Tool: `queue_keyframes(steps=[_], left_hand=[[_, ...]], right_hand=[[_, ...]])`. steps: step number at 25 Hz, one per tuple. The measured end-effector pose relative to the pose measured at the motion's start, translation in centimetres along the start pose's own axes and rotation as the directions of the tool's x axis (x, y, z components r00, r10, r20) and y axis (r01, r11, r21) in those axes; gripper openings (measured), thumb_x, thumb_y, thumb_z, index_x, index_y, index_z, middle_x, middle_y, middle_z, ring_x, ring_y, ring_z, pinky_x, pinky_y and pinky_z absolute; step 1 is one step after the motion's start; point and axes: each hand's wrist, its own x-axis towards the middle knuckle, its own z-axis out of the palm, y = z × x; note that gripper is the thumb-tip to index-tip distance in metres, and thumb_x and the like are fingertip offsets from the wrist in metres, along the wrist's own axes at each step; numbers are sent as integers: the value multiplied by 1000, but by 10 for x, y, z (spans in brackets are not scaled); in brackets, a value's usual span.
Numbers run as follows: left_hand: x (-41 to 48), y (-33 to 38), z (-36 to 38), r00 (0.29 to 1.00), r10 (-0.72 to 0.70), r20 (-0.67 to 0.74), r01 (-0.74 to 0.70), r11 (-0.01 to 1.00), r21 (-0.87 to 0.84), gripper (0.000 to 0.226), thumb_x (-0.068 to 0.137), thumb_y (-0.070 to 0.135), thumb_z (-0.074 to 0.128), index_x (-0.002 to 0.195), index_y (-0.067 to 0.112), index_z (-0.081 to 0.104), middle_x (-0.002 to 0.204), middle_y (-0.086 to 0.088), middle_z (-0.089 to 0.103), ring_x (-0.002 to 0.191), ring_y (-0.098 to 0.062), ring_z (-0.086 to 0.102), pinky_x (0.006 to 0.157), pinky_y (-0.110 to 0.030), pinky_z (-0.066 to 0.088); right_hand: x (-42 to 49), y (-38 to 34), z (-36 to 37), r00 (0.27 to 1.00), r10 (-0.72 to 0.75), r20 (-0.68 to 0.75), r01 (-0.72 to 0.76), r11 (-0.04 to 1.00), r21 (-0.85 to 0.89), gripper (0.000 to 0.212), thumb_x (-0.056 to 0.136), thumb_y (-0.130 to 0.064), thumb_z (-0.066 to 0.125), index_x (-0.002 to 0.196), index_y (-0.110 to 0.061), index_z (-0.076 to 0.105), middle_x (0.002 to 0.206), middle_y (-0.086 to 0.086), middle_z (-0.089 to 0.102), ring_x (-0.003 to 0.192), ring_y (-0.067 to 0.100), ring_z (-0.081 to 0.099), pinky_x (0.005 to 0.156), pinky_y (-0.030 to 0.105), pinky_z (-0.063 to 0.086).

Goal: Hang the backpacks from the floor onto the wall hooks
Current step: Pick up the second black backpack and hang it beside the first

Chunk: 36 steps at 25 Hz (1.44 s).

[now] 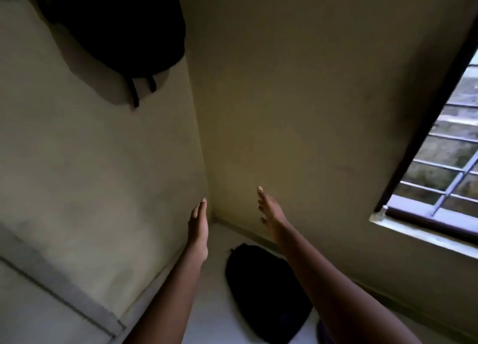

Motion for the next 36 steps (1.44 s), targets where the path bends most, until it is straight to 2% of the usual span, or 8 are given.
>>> queue_keyframes(steps=[11,18,20,22,25,30,33,36], left_hand=[[176,-402,41,928,-341,-152,364,918,160,48,94,37,44,135,11,46,142,-10,47,129,-26,44,102,-33,35],[274,-642,57,895,-438,-87,446,867,222,45,93,35,46,132,13,48,139,-8,49,125,-26,47,87,-27,33],[286,-682,51,882,-465,-73,470,859,202,45,92,36,48,131,15,48,136,-6,51,122,-25,49,87,-28,33],[293,-698,47,858,-508,-78,514,839,179,43,92,34,48,130,14,48,125,-7,56,113,-24,53,81,-28,33],[274,-681,51,826,-561,-52,563,817,124,43,92,34,47,130,13,48,114,-7,55,96,-22,52,73,-28,35],[240,-553,78,646,-741,183,763,633,-130,81,63,62,69,129,19,49,119,-6,53,109,-31,56,91,-47,48],[227,-486,91,679,-734,11,714,657,-241,68,72,29,73,132,8,47,134,-16,54,119,-34,54,99,-46,47],[188,-429,87,764,-620,-178,618,782,-75,58,80,2,62,134,0,39,135,-22,51,117,-37,54,98,-47,48]], right_hand=[[205,403,-3,937,339,-88,-342,831,-438,60,90,-49,49,136,-11,46,137,11,53,124,27,51,101,32,40],[307,685,21,945,326,15,-89,303,-949,86,84,-45,58,150,-19,10,159,17,4,146,38,2,118,48,9],[314,731,20,952,307,-3,-46,133,-990,71,94,-30,43,150,-15,3,158,23,-2,146,42,0,119,51,9],[319,738,12,968,245,56,41,65,-997,52,98,-11,29,148,-9,15,154,27,19,141,44,23,112,49,29],[307,692,-6,976,189,104,65,202,-977,39,93,-10,37,130,-14,49,127,18,59,114,37,57,88,41,48],[227,545,-33,978,14,209,185,410,-893,53,83,-6,48,129,-31,55,122,8,67,111,31,62,90,38,50],[188,470,-43,970,5,245,209,503,-839,44,86,-7,51,124,-27,61,120,8,68,109,29,64,89,38,51],[155,415,-51,980,57,190,130,536,-834,32,89,-12,52,116,-20,67,112,15,71,105,33,65,85,37,49]])
